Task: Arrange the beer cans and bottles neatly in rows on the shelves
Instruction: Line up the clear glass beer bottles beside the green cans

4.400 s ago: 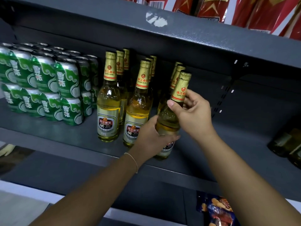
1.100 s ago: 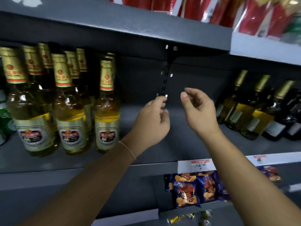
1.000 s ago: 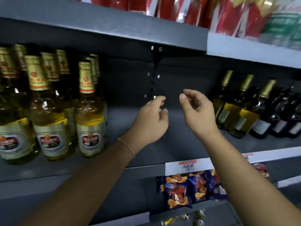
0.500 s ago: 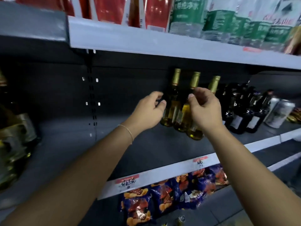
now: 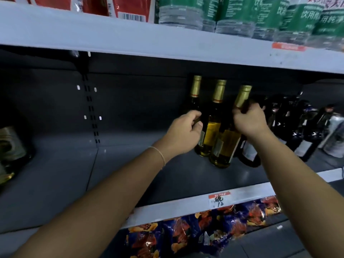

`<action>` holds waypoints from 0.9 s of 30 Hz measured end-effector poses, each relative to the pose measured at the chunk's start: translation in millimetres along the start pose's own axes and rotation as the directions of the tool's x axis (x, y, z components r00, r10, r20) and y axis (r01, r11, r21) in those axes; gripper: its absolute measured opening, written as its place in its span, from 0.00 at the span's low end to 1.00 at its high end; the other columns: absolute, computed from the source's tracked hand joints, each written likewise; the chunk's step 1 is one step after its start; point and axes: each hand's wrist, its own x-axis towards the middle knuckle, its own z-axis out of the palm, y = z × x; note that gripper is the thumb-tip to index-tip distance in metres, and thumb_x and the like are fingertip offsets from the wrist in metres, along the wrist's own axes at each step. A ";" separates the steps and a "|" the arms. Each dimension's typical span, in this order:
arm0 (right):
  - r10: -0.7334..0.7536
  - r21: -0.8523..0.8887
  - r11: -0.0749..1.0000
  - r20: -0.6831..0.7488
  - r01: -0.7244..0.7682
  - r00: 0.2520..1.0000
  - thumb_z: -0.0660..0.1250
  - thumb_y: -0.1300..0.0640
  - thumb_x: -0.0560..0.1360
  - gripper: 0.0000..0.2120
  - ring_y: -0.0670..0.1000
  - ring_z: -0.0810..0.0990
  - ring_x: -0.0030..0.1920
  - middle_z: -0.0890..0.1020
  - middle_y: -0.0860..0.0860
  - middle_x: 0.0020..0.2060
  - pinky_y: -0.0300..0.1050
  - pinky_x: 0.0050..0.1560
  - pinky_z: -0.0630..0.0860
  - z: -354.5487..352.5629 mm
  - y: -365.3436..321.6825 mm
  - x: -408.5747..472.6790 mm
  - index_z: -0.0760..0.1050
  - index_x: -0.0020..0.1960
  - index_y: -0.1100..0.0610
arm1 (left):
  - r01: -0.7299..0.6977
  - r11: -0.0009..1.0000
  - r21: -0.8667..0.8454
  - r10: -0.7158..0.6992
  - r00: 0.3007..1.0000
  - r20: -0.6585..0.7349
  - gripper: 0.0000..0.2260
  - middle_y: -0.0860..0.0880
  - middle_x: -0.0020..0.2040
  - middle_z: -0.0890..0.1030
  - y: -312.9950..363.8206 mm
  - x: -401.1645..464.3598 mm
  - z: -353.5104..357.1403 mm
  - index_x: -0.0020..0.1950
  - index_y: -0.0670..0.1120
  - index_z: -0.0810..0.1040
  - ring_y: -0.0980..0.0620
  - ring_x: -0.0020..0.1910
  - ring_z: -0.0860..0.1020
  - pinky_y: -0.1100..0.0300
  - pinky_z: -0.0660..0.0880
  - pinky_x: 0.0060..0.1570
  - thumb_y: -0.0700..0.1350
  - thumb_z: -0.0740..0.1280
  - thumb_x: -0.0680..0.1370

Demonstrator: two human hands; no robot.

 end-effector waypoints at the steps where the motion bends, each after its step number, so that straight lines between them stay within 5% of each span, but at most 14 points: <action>1: -0.005 0.012 1.000 0.010 0.005 1.000 0.64 0.57 0.80 0.16 0.55 0.75 0.50 0.75 0.54 0.51 0.48 0.50 0.74 1.3 2.0 3.6 0.68 0.66 0.59 | 0.003 1.000 0.004 -0.003 1.000 -0.001 0.18 0.48 0.69 0.72 -1.2 1.2 2.0 0.72 0.47 0.68 0.52 0.65 0.72 0.62 0.68 0.61 0.46 0.58 0.82; 13: -0.124 0.186 0.975 -0.015 0.125 0.992 0.71 0.56 0.77 0.10 0.46 0.77 0.37 0.77 0.48 0.37 0.43 0.40 0.73 5.2 18.2 7.2 0.74 0.54 0.58 | 0.056 0.998 0.027 -0.058 0.997 0.052 0.19 0.49 0.68 0.72 -16.1 -1.4 10.5 0.73 0.49 0.66 0.54 0.60 0.75 0.58 0.73 0.61 0.46 0.59 0.82; 18: -0.168 0.247 0.953 -0.048 0.174 0.985 0.78 0.52 0.71 0.21 0.50 0.83 0.50 0.83 0.50 0.48 0.51 0.52 0.82 16.0 4.9 -16.8 0.77 0.60 0.57 | 0.057 0.997 0.047 -0.061 0.993 0.100 0.23 0.48 0.69 0.71 -24.1 -7.2 9.0 0.75 0.47 0.64 0.52 0.66 0.72 0.53 0.71 0.66 0.45 0.63 0.79; 20: -0.180 0.270 0.945 -0.033 0.182 0.983 0.80 0.50 0.68 0.24 0.52 0.84 0.50 0.83 0.53 0.49 0.56 0.52 0.83 22.4 -7.7 -27.9 0.77 0.59 0.57 | 0.080 0.997 -0.020 -0.076 0.986 0.149 0.24 0.53 0.67 0.72 -26.2 -12.2 6.0 0.73 0.46 0.65 0.55 0.66 0.71 0.57 0.70 0.67 0.41 0.65 0.78; 24: -0.223 0.314 0.925 -0.011 0.216 0.975 0.81 0.51 0.66 0.24 0.53 0.85 0.45 0.84 0.53 0.43 0.58 0.48 0.83 43.5 -36.8 -51.9 0.77 0.56 0.59 | 0.192 0.942 -0.275 -0.114 0.955 0.275 0.23 0.64 0.49 0.74 -32.5 -27.6 -8.8 0.57 0.59 0.70 0.66 0.47 0.74 0.65 0.72 0.54 0.37 0.72 0.72; 27: -0.239 0.328 0.917 -0.011 0.229 0.971 0.82 0.52 0.65 0.22 0.51 0.85 0.42 0.83 0.50 0.40 0.55 0.47 0.84 65.3 -60.7 -70.6 0.76 0.53 0.57 | 0.217 0.916 -0.336 -0.121 0.951 0.284 0.24 0.60 0.50 0.80 -42.0 -43.3 -29.7 0.62 0.54 0.71 0.65 0.49 0.79 0.61 0.76 0.54 0.39 0.75 0.71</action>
